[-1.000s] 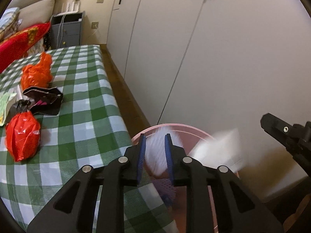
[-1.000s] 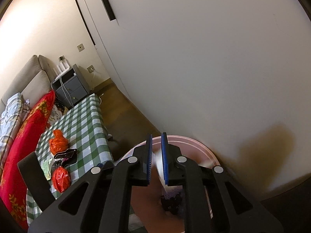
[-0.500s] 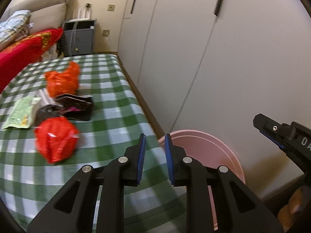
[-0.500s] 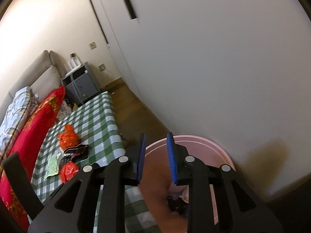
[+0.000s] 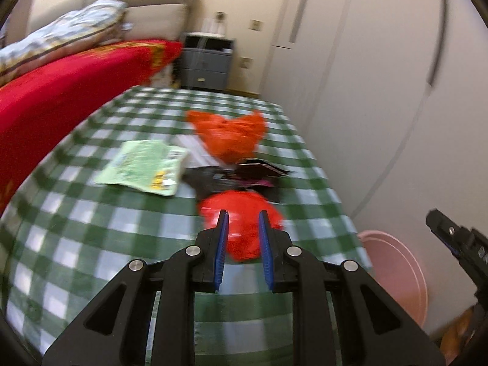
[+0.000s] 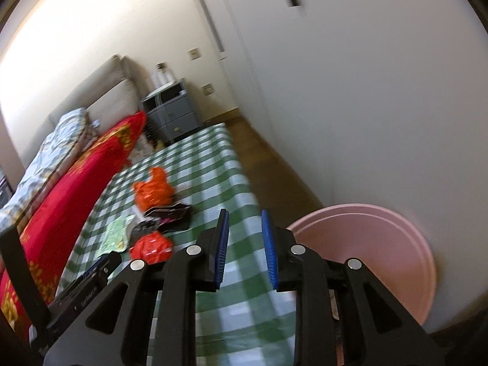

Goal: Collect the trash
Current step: 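Grasp the green snack wrapper with the left tool while the right tool grasps the red bag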

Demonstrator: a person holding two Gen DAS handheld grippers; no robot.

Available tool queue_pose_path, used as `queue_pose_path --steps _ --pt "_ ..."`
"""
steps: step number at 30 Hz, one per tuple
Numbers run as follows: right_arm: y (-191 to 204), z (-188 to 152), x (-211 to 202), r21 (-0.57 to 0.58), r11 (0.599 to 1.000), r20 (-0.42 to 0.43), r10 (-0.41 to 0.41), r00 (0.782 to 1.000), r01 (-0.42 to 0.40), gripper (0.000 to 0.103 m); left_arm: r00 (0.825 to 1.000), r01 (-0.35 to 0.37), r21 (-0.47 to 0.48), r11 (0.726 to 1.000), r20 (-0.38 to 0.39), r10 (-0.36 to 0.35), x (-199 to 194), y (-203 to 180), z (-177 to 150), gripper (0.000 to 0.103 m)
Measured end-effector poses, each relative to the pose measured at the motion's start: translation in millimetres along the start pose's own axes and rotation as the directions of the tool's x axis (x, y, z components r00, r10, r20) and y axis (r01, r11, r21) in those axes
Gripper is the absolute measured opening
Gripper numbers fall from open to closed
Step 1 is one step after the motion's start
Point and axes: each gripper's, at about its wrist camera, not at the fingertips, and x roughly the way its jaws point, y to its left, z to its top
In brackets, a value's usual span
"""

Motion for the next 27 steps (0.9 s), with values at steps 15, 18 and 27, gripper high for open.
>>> queue_pose_path --steps 15,18,27 --pt "53.3 -13.8 49.1 -0.079 0.983 -0.093 0.156 0.983 -0.164 0.041 0.979 -0.189 -0.157 0.969 0.047 0.199 9.0 69.2 11.9 0.020" --pt "69.0 -16.9 59.5 -0.116 0.974 -0.115 0.183 0.976 -0.196 0.051 0.974 -0.212 -0.174 0.962 0.041 0.222 11.7 78.7 14.3 0.020" --pt "112.9 -26.5 90.3 -0.243 0.932 -0.220 0.216 0.951 -0.268 0.082 0.968 -0.242 -0.229 0.943 0.010 0.251 23.3 105.3 18.8 0.020"
